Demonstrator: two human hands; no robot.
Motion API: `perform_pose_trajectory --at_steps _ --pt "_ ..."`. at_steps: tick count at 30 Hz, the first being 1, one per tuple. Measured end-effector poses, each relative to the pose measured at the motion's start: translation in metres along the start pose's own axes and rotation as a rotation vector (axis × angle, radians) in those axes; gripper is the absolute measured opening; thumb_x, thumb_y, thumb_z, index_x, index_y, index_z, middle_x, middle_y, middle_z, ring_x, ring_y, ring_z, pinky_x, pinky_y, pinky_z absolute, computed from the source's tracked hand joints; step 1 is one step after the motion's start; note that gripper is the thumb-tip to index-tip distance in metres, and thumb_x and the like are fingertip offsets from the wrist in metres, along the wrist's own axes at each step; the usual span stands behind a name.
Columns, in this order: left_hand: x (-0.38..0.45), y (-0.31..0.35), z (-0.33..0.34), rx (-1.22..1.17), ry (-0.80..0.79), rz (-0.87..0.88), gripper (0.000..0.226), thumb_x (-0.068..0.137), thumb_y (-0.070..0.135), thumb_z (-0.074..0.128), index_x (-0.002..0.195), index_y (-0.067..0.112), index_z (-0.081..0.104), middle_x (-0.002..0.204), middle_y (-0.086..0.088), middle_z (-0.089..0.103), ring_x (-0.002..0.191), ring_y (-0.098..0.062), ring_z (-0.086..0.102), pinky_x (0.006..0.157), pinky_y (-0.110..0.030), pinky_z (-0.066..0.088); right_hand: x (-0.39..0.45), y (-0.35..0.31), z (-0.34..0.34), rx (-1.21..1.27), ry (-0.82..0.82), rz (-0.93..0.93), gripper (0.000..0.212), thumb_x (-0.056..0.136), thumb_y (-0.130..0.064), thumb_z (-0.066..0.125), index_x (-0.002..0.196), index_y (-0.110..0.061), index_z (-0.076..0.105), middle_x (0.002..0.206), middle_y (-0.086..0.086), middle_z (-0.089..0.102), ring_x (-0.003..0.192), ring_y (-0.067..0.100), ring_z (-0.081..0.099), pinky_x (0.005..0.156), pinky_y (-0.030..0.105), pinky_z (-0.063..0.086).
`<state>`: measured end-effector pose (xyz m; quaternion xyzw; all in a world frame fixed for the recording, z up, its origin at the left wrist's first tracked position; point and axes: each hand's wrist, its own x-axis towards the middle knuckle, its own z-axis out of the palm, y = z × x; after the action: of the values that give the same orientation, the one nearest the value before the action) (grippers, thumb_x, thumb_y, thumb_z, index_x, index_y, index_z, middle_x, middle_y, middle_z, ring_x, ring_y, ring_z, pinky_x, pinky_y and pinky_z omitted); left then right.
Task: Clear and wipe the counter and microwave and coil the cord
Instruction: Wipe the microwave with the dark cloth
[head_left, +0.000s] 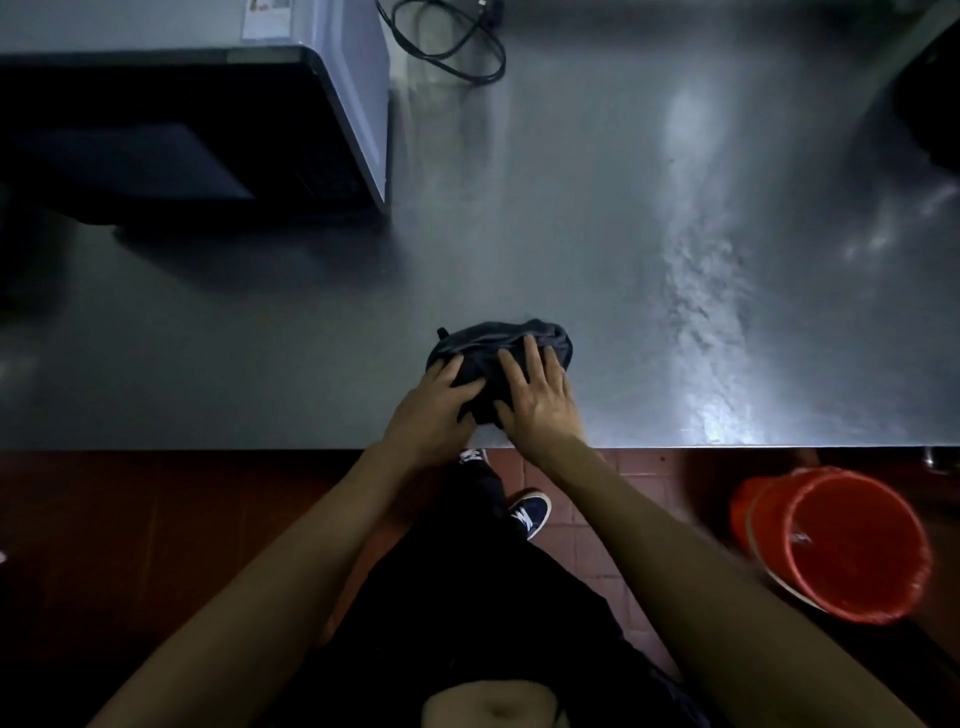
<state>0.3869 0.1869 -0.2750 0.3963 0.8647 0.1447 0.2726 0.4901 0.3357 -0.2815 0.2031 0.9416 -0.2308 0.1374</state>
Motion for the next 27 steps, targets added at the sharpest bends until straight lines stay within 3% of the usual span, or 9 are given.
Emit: perform_pose_trajectory --at_steps 3,6,8,12,14,16,19,22,27 --pt "0.005 -0.006 -0.011 -0.178 0.187 -0.102 0.039 0.086 0.015 0.051 0.122 0.019 0.067 0.138 -0.005 0.055 0.126 -0.025 0.049 0.104 -0.037 0.043 0.008 -0.013 0.003 -0.043 -0.018 0.026 0.082 0.095 -0.055 0.050 0.158 -0.034 0.002 0.166 0.009 -0.009 0.150 0.042 -0.007 0.121 0.058 0.007" --pt "0.010 -0.017 -0.018 -0.075 0.312 -0.025 0.034 0.088 0.015 0.054 0.119 0.012 0.068 0.125 -0.008 0.062 0.116 -0.027 0.053 0.095 -0.044 0.048 0.015 -0.021 0.004 -0.089 -0.031 0.062 0.087 0.090 -0.061 0.055 0.157 -0.037 0.005 0.166 0.009 -0.008 0.149 0.045 -0.008 0.120 0.062 0.006" --pt "0.013 -0.022 -0.017 0.040 0.275 0.039 0.040 0.085 0.025 0.056 0.123 0.013 0.064 0.126 -0.009 0.061 0.114 -0.031 0.054 0.087 -0.048 0.051 0.022 -0.021 0.003 -0.133 -0.030 0.049 0.085 0.089 -0.057 0.058 0.156 -0.037 0.010 0.166 0.009 -0.005 0.149 0.046 -0.005 0.119 0.062 0.008" --pt "0.014 -0.020 -0.003 0.152 0.104 0.024 0.069 0.078 0.046 0.069 0.138 0.017 0.048 0.141 -0.008 0.046 0.125 -0.030 0.046 0.093 -0.046 0.048 0.030 -0.009 -0.011 -0.161 -0.059 -0.008 0.083 0.085 -0.057 0.063 0.155 -0.037 0.022 0.165 0.008 0.009 0.148 0.044 0.008 0.117 0.059 0.018" --pt "0.017 -0.017 0.000 0.176 0.109 0.030 0.079 0.072 0.045 0.074 0.140 0.016 0.047 0.143 -0.011 0.045 0.129 -0.032 0.044 0.093 -0.048 0.047 0.032 0.000 -0.020 -0.138 -0.011 -0.069 0.081 0.082 -0.054 0.068 0.153 -0.032 0.033 0.164 0.012 0.016 0.147 0.044 0.015 0.115 0.058 0.023" --pt "0.024 -0.012 0.000 0.195 0.109 0.044 0.082 0.071 0.041 0.076 0.142 0.014 0.046 0.144 -0.013 0.044 0.131 -0.034 0.043 0.093 -0.048 0.046 0.035 0.008 -0.030 -0.155 -0.016 -0.103 0.082 0.084 -0.049 0.070 0.154 -0.030 0.032 0.165 0.012 0.010 0.150 0.042 0.007 0.117 0.057 0.019" --pt "0.034 -0.003 -0.004 0.196 0.120 0.076 0.078 0.071 0.035 0.076 0.140 0.014 0.046 0.142 -0.013 0.046 0.129 -0.034 0.044 0.093 -0.047 0.046 0.037 0.020 -0.035 -0.185 -0.118 -0.122 0.081 0.088 -0.049 0.065 0.156 -0.030 0.026 0.166 0.009 0.006 0.151 0.038 0.001 0.121 0.055 0.014" --pt "0.043 0.003 -0.008 0.191 0.139 0.139 0.066 0.073 0.030 0.074 0.133 0.014 0.051 0.133 -0.010 0.051 0.119 -0.033 0.050 0.086 -0.045 0.049 0.033 0.029 -0.035 -0.188 -0.076 -0.133 0.080 0.080 -0.045 0.074 0.149 -0.025 0.041 0.160 0.012 0.028 0.146 0.043 0.021 0.115 0.056 0.028" --pt "0.056 0.014 -0.004 0.182 0.151 0.204 0.053 0.070 0.021 0.071 0.121 0.013 0.060 0.116 -0.007 0.062 0.100 -0.032 0.059 0.077 -0.043 0.052 0.025 0.036 -0.031 -0.150 -0.039 -0.097 0.083 0.064 -0.033 0.088 0.138 -0.019 0.053 0.144 0.014 0.048 0.126 0.045 0.044 0.097 0.056 0.048"
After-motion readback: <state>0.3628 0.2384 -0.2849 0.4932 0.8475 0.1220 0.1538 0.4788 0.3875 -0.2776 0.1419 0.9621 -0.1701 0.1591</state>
